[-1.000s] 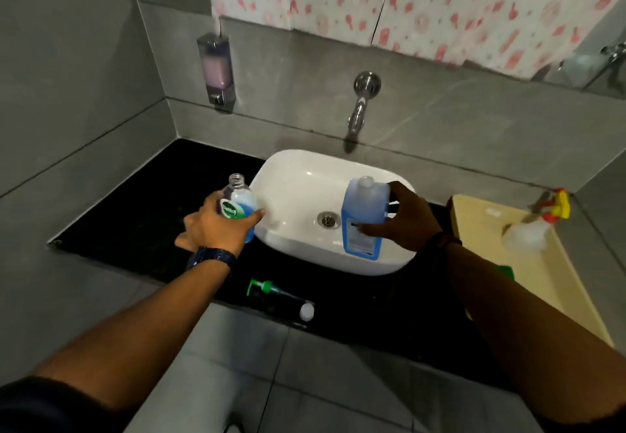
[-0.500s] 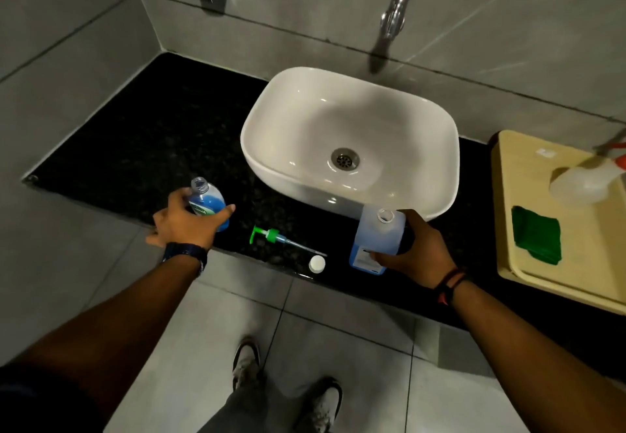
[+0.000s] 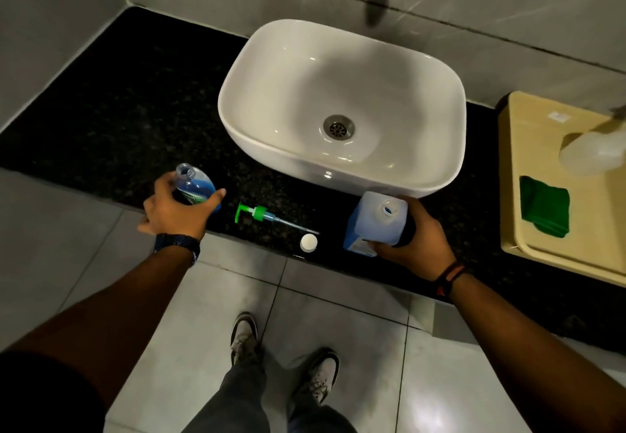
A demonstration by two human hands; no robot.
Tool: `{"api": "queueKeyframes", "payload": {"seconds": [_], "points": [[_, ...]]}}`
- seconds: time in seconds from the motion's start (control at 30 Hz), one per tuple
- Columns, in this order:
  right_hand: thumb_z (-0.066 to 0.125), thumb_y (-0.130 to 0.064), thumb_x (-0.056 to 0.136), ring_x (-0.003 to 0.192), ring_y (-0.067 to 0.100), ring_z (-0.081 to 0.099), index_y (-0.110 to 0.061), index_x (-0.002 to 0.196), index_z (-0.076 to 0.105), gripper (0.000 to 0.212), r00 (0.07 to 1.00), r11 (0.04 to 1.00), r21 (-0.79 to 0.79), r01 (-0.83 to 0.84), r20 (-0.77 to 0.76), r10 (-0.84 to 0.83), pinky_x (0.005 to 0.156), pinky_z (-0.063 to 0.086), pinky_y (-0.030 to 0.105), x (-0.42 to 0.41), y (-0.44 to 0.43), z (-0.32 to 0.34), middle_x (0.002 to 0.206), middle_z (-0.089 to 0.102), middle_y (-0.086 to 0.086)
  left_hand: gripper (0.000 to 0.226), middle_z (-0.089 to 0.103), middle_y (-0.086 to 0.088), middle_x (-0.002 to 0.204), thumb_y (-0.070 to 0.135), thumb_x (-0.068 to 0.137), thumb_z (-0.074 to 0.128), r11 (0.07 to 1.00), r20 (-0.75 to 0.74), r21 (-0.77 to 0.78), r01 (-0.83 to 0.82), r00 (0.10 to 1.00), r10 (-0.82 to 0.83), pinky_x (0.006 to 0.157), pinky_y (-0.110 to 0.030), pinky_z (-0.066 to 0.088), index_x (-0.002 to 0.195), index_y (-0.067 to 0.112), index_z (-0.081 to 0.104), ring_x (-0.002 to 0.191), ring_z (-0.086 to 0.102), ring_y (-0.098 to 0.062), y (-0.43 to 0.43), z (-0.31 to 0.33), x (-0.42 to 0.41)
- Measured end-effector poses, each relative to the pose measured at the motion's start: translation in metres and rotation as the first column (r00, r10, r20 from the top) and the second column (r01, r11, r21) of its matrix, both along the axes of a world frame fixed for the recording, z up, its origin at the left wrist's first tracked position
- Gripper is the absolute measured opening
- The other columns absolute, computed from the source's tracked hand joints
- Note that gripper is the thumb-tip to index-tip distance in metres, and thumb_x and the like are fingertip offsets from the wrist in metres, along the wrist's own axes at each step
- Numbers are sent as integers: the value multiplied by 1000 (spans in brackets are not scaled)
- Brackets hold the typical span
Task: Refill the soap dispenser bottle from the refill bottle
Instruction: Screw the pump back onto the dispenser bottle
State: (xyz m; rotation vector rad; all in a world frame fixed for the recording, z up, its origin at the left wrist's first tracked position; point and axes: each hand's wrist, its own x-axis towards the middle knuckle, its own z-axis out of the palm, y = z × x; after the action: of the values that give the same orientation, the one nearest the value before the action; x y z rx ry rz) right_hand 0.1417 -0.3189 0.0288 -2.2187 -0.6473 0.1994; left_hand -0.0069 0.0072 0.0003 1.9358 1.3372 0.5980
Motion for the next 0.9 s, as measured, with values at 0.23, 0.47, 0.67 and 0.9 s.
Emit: {"api": "queueKeyframes", "payload": {"seconds": [0.23, 0.47, 0.67, 0.9], "points": [[61, -55, 73, 111, 12, 44, -8, 120, 47, 68, 942, 983, 105, 149, 286, -174, 93, 32, 14, -11, 7, 24, 116, 51, 7, 78, 56, -8, 119, 51, 52, 83, 999, -17, 40, 7, 1000, -6, 95, -47, 27, 116, 24, 48, 116, 44, -30, 2, -4, -1], [69, -32, 78, 97, 24, 51, -8, 101, 51, 38, 809, 948, 317, -29, 564, -164, 84, 41, 30, -41, 95, 39, 100, 55, 11, 79, 57, -7, 117, 54, 51, 82, 998, -13, 69, -7, 1000, 8, 90, -42, 23, 116, 27, 47, 115, 45, -28, 5, -13, 0], [67, -16, 81, 98, 34, 55, -3, 107, 62, 29, 960, 952, -169, -253, 78, 269, 85, 42, 34, -40, 161, -2, 104, 61, 18, 76, 59, -4, 113, 59, 49, 79, 993, 8, 113, 20, 1000, -21, 86, -44, 25, 113, 33, 45, 109, 49, -28, 10, -21, -1], [75, -25, 73, 106, 34, 55, -4, 115, 61, 49, 935, 854, -381, -355, -127, 332, 94, 42, 38, -29, 207, -40, 114, 60, 21, 78, 61, -5, 113, 53, 51, 83, 990, 61, 139, 6, 998, -15, 85, -40, 26, 116, 27, 50, 109, 50, -29, 9, -26, -1]]}}
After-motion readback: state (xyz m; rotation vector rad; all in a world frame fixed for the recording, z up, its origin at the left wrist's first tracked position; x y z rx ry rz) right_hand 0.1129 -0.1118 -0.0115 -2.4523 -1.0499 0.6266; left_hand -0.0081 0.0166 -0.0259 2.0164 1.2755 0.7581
